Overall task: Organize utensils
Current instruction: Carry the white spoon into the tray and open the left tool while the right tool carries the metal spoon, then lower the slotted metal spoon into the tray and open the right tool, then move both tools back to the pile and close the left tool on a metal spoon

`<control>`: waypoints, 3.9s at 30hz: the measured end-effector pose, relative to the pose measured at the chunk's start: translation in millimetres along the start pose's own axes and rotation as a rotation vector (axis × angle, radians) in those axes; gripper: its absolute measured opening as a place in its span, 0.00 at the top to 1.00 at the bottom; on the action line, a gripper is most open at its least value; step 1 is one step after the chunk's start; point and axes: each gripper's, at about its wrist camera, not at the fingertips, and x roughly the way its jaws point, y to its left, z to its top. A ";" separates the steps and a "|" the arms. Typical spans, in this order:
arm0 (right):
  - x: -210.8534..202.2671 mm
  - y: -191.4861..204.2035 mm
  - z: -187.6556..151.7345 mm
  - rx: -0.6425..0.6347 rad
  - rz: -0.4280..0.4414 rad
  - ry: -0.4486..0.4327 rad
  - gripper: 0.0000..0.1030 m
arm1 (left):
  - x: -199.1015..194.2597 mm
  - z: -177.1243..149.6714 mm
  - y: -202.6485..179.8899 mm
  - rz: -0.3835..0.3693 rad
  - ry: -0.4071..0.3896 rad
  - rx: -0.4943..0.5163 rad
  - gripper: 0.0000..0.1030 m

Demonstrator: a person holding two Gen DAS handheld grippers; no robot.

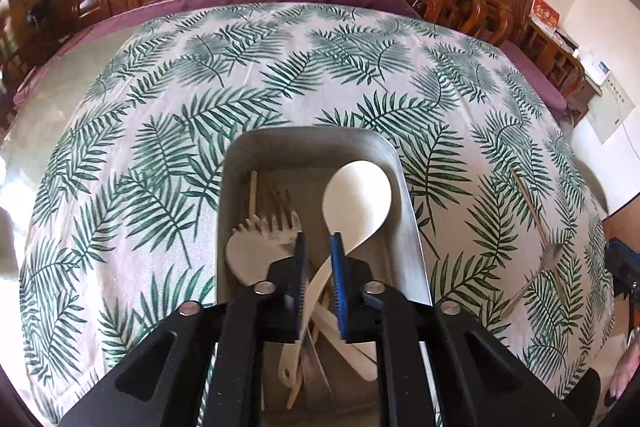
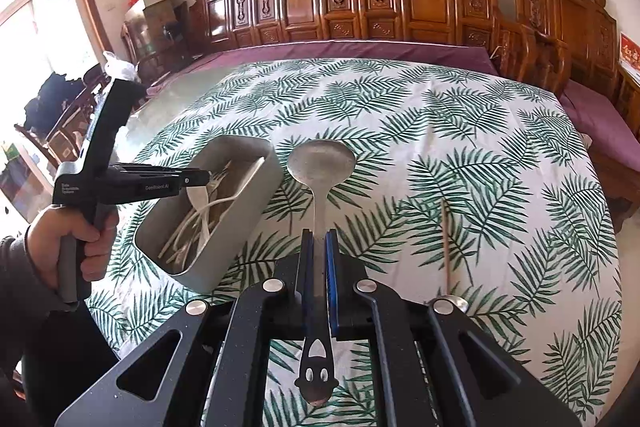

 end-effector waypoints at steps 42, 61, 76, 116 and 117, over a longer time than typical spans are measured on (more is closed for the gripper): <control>140.1 130.2 39.1 -0.156 0.111 0.145 0.93 | -58.2 -37.4 79.1 0.130 -0.218 -0.011 0.46; 141.0 131.8 39.8 -0.135 0.142 0.139 0.91 | -60.7 -36.2 78.2 0.108 -0.226 -0.014 0.46; 14.5 17.3 -17.4 -0.046 -0.052 0.050 0.91 | -69.6 -42.4 2.2 0.006 -0.258 0.115 0.45; -21.1 -140.5 -99.7 0.133 -0.246 0.102 0.62 | 36.0 -63.9 -219.0 -0.211 -0.031 0.511 0.45; -22.6 -142.8 -99.4 0.139 -0.247 0.098 0.62 | 41.2 -63.2 -224.6 -0.221 -0.022 0.511 0.45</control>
